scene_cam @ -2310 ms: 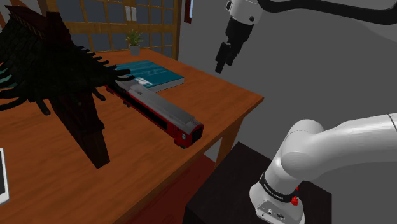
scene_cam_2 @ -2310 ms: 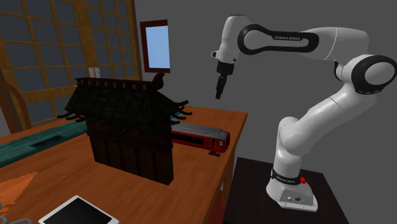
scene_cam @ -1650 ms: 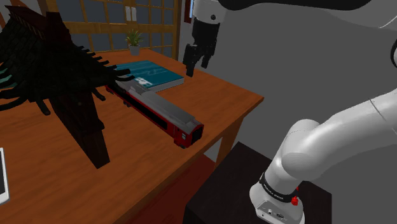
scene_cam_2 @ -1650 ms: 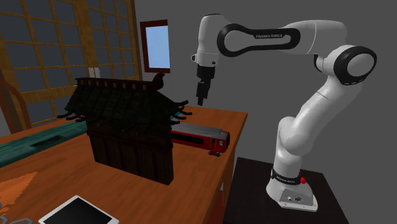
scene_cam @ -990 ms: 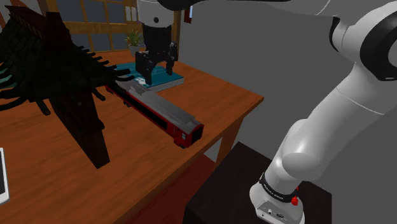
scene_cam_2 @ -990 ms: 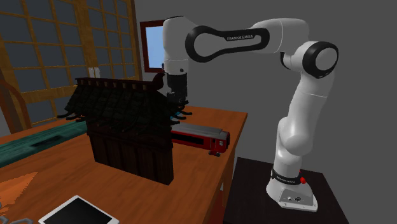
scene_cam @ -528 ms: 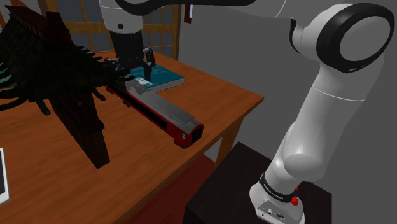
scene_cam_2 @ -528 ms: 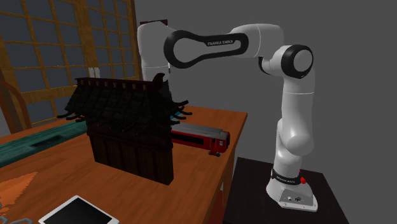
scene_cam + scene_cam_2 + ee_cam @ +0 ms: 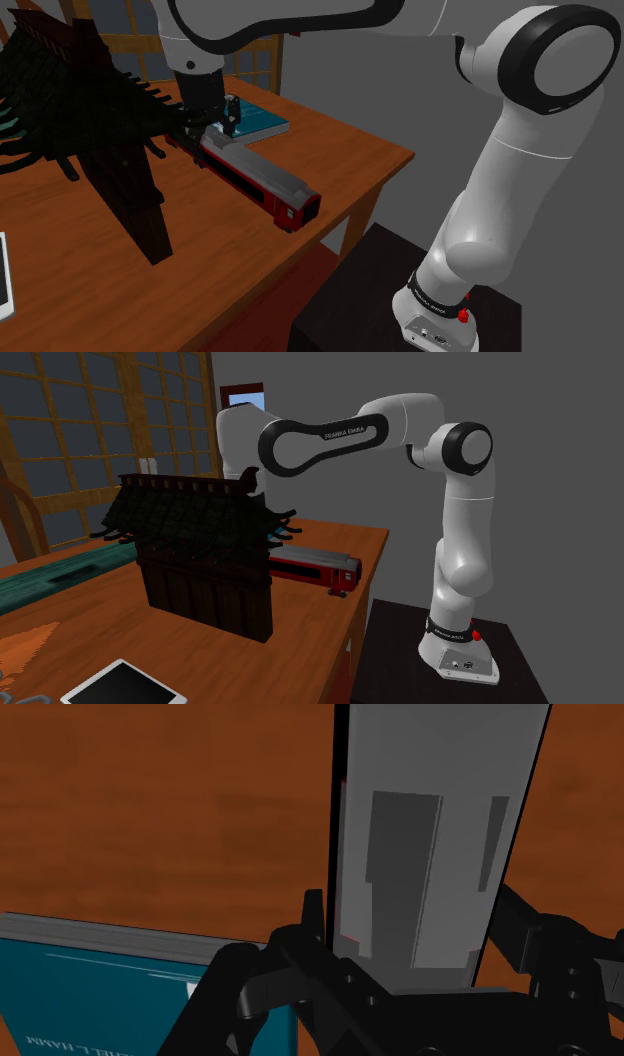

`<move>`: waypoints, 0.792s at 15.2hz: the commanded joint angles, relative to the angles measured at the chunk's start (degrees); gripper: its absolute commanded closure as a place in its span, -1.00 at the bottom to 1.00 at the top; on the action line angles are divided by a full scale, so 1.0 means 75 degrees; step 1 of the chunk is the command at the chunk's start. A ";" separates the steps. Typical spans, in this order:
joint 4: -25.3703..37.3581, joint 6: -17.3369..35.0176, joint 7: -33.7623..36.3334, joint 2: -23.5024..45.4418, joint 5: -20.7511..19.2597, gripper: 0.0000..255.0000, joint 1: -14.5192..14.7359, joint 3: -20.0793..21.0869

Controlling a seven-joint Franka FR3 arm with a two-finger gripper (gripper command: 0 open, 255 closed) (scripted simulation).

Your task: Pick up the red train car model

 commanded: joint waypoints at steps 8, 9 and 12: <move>0.0006 0.0012 0.0013 0.0029 -0.0015 1.00 0.0004 0.0001; -0.0043 0.0030 0.0007 -0.0007 -0.0001 1.00 -0.0001 -0.0001; 0.0289 -0.0282 -0.0016 0.0014 -0.0005 1.00 0.0009 0.0007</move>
